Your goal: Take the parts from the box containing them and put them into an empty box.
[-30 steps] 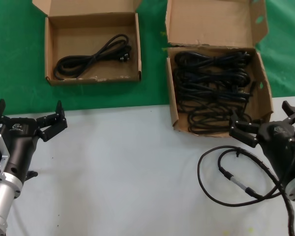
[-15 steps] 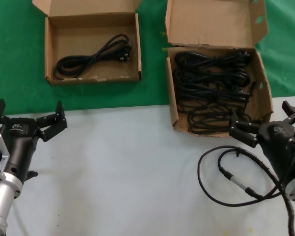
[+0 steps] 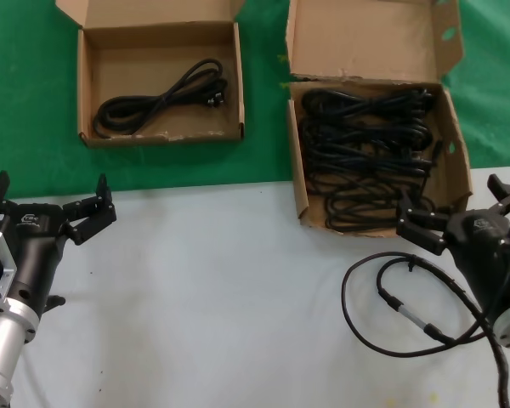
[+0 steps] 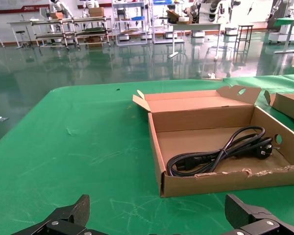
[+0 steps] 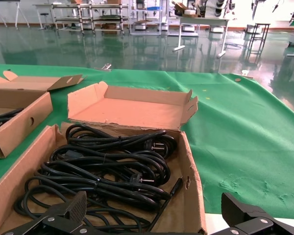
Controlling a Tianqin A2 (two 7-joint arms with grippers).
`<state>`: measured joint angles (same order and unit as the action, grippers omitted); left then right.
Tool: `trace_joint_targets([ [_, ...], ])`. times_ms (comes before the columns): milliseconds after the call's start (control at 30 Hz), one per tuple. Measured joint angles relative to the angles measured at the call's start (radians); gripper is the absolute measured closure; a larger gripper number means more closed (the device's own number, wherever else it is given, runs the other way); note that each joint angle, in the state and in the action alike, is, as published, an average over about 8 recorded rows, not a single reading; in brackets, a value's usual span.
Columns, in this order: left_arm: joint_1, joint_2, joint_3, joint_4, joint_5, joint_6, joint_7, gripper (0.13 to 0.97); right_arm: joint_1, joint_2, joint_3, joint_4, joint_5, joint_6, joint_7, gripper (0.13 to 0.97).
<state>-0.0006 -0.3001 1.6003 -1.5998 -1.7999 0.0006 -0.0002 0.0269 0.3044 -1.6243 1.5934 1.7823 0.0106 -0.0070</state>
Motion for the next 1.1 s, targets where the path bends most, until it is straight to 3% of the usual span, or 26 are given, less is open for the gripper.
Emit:
trace_joint_targets([
  [1100, 0.0, 0.0, 0.0, 0.0, 0.0, 0.0, 0.0, 0.132, 0.0, 0.0, 0.0, 0.0, 0.0, 0.0, 0.0, 0.129],
])
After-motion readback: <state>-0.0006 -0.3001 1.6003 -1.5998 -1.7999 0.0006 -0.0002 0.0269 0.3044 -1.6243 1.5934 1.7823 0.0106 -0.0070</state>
